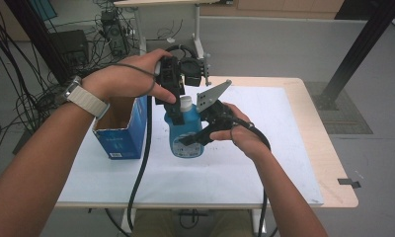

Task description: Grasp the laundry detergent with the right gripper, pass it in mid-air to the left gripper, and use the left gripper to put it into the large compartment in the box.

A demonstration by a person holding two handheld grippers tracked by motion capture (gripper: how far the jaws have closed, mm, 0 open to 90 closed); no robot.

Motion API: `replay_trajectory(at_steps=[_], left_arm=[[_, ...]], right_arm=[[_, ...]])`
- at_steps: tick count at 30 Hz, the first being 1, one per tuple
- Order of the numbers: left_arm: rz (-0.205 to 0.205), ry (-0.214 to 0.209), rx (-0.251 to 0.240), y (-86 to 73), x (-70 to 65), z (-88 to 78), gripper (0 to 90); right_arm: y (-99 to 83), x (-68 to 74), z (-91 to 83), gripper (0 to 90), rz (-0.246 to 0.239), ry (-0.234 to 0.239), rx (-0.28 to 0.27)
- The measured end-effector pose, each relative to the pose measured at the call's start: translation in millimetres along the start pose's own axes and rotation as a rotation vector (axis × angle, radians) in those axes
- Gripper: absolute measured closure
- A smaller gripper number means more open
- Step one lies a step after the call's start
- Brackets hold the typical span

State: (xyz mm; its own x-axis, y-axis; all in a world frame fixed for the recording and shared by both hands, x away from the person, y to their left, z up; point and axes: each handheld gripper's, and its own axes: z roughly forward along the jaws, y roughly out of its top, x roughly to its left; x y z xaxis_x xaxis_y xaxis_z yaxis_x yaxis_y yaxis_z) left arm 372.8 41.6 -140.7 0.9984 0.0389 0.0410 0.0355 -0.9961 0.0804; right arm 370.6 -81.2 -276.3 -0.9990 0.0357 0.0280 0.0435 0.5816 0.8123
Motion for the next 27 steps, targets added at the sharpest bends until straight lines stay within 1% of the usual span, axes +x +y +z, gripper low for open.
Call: replay_trajectory(at_steps=[15, 19, 27], left_arm=[[-0.001, -0.001, 0.0, -1.6, 0.1, -0.7, 7.9], [-0.003, 0.001, -0.003, -2.6, 0.8, -0.7, 7.9], [-0.006, 0.0, -0.004, -3.7, 0.3, -0.8, 8.0]], right_arm=[[0.5, -0.3, 0.2, 44.2, -0.003, 0.001, -0.003], [0.5, -0.2, 0.4, 44.2, 0.003, 0.004, -0.007], [0.6, -0.1, 1.3, 44.2, 0.002, 0.003, 0.001]])
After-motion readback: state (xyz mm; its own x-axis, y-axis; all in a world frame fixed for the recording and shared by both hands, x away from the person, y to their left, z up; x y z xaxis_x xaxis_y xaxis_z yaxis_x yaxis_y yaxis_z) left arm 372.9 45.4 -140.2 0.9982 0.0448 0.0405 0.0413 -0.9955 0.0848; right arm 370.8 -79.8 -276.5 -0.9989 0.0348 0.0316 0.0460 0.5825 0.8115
